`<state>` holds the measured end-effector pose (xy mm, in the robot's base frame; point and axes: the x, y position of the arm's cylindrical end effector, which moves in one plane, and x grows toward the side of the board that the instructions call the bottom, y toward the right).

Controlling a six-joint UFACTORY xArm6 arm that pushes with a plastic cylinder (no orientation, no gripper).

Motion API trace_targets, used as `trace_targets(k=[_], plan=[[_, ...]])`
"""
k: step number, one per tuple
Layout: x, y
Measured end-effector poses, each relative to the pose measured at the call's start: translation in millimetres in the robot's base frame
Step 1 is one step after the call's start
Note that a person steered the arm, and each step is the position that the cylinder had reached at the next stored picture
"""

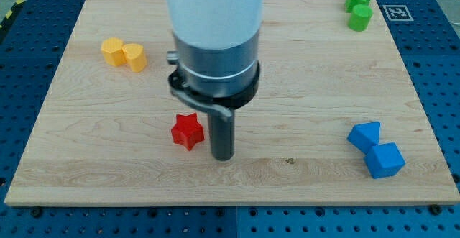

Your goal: Move the red star to the bottom center

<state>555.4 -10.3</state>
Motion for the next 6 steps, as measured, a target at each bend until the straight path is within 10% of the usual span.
trace_targets(k=[4, 6], plan=[[-68.3, -111.9], [-58.8, -71.4]])
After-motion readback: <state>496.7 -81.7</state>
